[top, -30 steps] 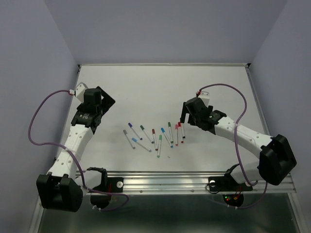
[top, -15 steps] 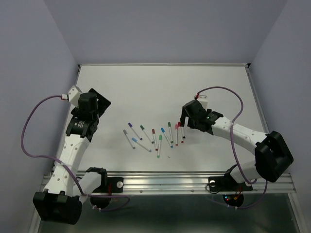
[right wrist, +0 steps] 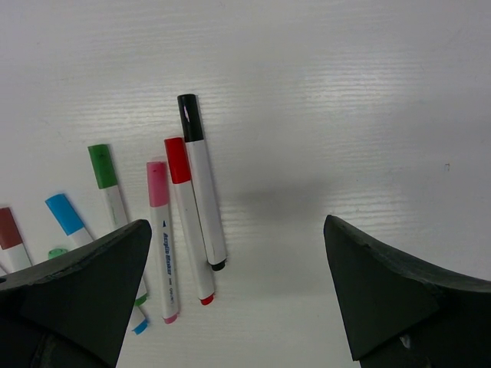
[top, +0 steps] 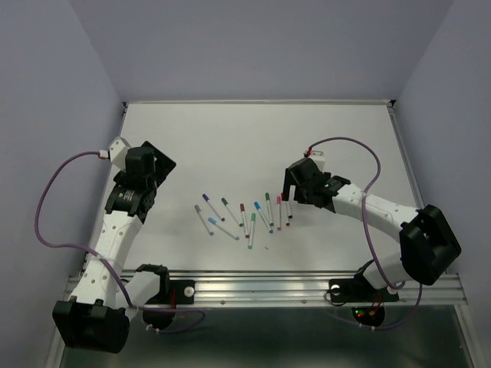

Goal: Open the pen caps

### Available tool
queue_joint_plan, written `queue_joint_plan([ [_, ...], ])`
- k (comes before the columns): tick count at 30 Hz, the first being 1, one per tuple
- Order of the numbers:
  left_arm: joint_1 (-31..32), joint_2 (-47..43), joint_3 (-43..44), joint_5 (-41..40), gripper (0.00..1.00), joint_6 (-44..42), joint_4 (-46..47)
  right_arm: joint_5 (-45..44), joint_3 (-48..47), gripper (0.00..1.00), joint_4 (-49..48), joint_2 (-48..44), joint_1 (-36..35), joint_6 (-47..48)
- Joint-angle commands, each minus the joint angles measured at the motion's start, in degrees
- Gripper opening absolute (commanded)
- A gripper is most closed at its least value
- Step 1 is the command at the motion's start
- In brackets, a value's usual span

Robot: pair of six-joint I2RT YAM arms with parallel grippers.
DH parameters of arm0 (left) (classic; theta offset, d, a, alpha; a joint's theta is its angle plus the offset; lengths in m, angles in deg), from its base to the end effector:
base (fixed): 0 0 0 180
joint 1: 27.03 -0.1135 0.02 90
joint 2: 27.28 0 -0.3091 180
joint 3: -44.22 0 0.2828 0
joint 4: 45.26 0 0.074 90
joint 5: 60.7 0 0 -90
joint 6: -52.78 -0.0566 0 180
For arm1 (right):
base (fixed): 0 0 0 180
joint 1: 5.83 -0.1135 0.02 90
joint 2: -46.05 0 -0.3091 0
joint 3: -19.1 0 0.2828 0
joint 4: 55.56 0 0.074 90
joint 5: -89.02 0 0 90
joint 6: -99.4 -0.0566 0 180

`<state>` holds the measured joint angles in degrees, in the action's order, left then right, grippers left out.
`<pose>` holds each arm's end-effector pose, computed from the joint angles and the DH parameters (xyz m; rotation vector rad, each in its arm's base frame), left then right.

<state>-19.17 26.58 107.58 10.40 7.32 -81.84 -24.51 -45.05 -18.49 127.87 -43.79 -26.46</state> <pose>0.2305 -0.0133 0.3517 -0.8284 1.8472 -0.2433 0.2647 0.1779 0.2308 0.1154 2.4149 0.0587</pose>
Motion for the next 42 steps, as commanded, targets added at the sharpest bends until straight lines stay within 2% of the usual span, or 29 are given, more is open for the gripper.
queue_joint_plan([
  [1,-0.1,0.2,-0.5,-1.1,0.99,0.5,-0.3,0.2,-0.9,1.0,-3.1,-0.1,-0.4,0.3],
  [42,-0.1,0.9,-1.5,-1.6,0.99,-0.7,0.7,1.8,-0.5,1.0,-5.1,0.9,-0.4,-0.2],
])
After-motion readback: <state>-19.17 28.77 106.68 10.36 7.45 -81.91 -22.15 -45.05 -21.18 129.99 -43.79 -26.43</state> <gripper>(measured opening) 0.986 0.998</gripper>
